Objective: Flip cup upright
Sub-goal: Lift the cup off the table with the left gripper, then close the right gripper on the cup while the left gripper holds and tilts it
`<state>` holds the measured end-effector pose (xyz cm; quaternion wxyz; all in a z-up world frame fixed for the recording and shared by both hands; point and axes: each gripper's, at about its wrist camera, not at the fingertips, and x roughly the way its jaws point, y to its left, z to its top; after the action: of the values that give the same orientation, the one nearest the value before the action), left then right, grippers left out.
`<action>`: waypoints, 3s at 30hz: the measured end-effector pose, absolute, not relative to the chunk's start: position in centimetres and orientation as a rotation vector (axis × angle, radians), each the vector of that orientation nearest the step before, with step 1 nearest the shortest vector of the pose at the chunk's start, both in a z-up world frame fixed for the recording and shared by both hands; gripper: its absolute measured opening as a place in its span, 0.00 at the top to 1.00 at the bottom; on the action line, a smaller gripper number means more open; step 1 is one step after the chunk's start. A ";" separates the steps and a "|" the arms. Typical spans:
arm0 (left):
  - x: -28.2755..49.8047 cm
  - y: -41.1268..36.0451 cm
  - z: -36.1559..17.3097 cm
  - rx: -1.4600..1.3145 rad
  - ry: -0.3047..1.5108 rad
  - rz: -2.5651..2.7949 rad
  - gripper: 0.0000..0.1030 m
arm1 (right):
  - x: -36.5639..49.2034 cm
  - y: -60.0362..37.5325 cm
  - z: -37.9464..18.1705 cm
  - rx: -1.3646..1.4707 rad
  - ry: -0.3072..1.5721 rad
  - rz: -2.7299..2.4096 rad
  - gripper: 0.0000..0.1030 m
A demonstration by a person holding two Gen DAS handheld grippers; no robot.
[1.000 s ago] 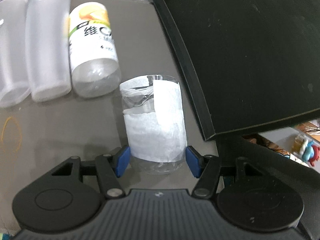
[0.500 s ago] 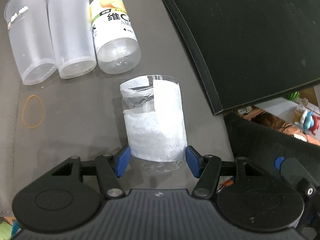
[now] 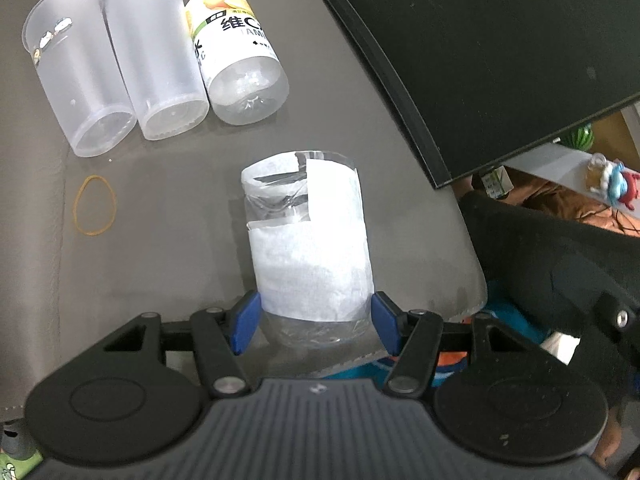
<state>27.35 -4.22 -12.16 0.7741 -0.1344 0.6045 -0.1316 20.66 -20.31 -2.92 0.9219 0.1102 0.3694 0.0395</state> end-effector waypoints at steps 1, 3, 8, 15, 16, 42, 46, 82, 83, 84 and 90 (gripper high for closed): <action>27.3 -4.1 -12.1 -0.290 1.309 -0.285 0.42 | 20.7 -20.3 -3.0 0.228 0.762 0.082 0.19; 27.2 -3.9 -12.1 -0.293 1.314 -0.287 0.42 | 20.8 -20.3 -3.1 0.237 0.777 0.084 0.19; 26.4 -3.7 -11.6 -0.253 1.312 -0.290 0.42 | 21.0 -20.3 -3.6 0.274 0.812 0.088 0.19; 24.6 -4.5 -10.9 -0.170 1.310 -0.333 0.42 | 21.1 -19.5 -4.3 0.289 0.855 0.125 0.19; 24.5 -4.5 -10.8 -0.162 1.310 -0.338 0.42 | 21.1 -19.3 -4.4 0.293 0.865 0.128 0.19; 21.9 -4.5 -11.4 -0.113 1.352 -0.406 0.42 | 23.6 -16.5 -9.3 0.364 1.090 0.180 0.18; 22.0 -4.1 -11.7 -0.157 1.383 -0.432 0.42 | 24.2 -15.7 -9.8 0.365 1.106 0.187 0.15; 23.6 -2.0 -11.7 -0.235 1.382 -0.336 0.42 | 23.3 -14.5 -6.5 0.216 0.935 0.263 0.45; 23.7 -2.0 -11.8 -0.243 1.385 -0.328 0.42 | 23.2 -14.3 -6.3 0.197 0.919 0.262 0.45; 23.9 -1.9 -11.9 -0.254 1.388 -0.319 0.42 | 23.0 -14.2 -6.1 0.174 0.901 0.259 0.45; 24.3 -1.5 -12.1 -0.264 1.382 -0.283 0.43 | 22.4 -13.6 -5.1 0.106 0.824 0.250 0.45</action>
<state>24.34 -1.53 -12.08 0.7534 -0.1209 0.6332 -0.1296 22.45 -13.64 -5.11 0.9074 0.0513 0.3992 0.1210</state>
